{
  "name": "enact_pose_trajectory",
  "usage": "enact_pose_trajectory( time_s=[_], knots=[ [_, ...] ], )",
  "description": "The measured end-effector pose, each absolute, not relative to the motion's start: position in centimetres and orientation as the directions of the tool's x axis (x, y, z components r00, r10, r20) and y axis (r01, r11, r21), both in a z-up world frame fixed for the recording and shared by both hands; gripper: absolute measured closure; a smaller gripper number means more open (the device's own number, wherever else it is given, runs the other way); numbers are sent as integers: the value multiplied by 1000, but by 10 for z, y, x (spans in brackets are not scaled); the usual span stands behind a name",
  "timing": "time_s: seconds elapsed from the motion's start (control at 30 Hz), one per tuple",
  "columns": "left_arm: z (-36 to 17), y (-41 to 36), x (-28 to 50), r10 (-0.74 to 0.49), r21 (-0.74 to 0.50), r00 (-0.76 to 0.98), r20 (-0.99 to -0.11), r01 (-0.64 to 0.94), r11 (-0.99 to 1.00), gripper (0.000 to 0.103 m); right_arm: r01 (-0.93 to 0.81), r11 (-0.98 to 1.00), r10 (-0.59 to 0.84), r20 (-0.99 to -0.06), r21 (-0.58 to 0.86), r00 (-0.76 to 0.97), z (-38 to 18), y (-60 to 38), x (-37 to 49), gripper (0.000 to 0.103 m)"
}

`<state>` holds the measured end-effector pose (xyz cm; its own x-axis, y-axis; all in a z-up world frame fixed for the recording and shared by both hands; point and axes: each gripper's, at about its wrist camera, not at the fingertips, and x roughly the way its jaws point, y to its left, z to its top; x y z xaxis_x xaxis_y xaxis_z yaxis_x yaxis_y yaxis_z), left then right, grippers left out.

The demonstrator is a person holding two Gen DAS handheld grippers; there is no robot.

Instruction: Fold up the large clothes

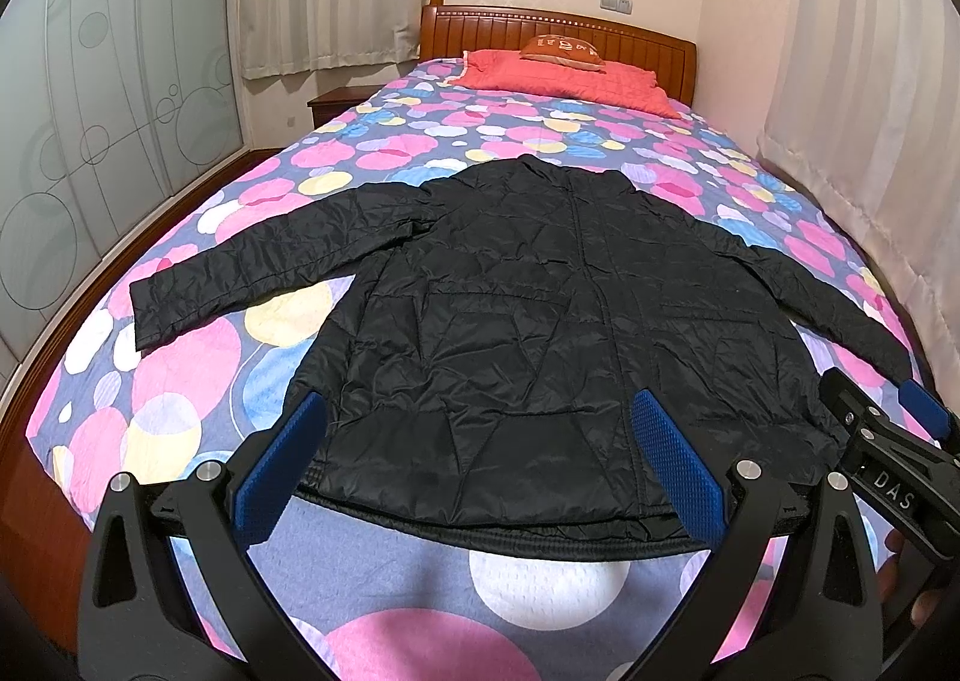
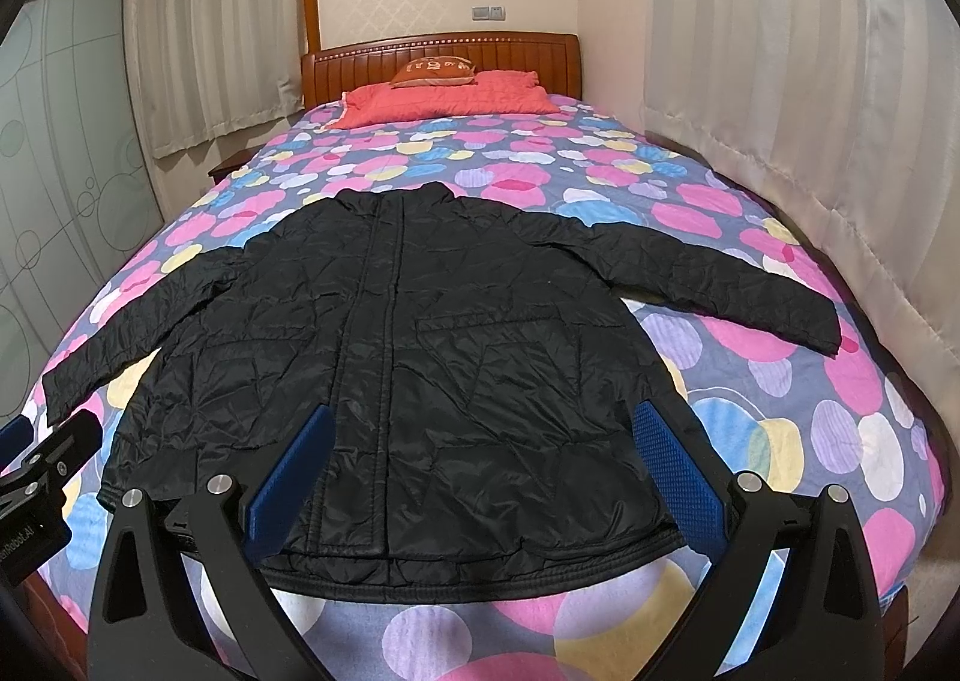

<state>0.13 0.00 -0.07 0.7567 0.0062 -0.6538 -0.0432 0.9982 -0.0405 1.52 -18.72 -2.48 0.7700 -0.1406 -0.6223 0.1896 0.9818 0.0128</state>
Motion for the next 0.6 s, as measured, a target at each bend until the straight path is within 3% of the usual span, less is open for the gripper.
enact_pose_trajectory(
  time_s=[0.6],
  knots=[
    [-1,0,1,6,-40,755,-656,-44,998,2,189,982,-141,-623,12,770,-26,-186,15,4]
  ],
)
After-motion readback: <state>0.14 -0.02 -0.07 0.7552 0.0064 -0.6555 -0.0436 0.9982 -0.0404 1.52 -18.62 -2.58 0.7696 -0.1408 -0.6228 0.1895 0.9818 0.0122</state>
